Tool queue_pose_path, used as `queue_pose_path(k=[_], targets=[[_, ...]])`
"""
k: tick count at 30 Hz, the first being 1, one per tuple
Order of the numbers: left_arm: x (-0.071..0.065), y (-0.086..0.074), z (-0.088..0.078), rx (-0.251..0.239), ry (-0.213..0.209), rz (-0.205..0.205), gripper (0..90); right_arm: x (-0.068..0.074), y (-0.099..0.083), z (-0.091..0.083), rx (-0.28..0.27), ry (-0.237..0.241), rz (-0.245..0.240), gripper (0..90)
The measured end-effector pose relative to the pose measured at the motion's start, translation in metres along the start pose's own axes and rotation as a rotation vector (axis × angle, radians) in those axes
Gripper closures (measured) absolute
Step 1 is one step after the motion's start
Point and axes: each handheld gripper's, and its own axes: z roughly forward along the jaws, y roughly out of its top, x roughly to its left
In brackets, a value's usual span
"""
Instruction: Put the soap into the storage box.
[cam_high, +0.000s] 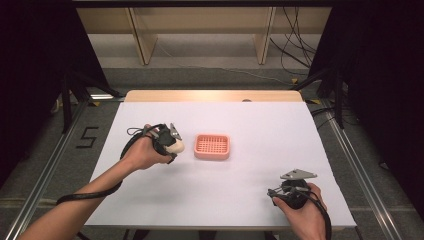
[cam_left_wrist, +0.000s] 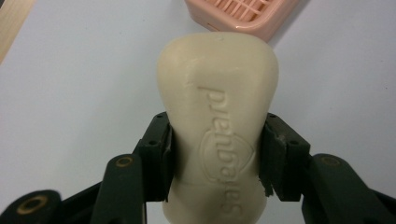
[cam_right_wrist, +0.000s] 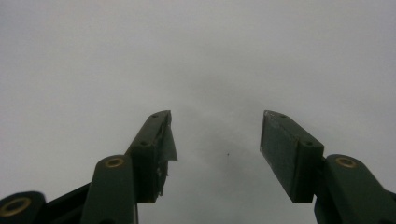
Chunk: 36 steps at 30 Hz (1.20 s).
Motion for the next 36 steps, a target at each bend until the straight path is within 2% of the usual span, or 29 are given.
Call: queue_pose_path(k=[14, 18, 36], targets=[[-0.002, 0.009, 0.0, -0.022, 0.02, 0.025, 49.7, 0.001, 0.0, 0.0, -0.002, 0.01, 0.014, 44.2], [-0.002, 0.01, 0.0, -0.027, 0.022, 0.026, 49.7, 0.001, 0.0, -0.001, -0.005, -0.004, 0.002, 44.2], [-0.006, 0.021, 0.004, -0.041, 0.027, 0.042, 49.7, 0.0, 0.0, -0.002, -0.016, -0.011, 0.001, 44.0]])
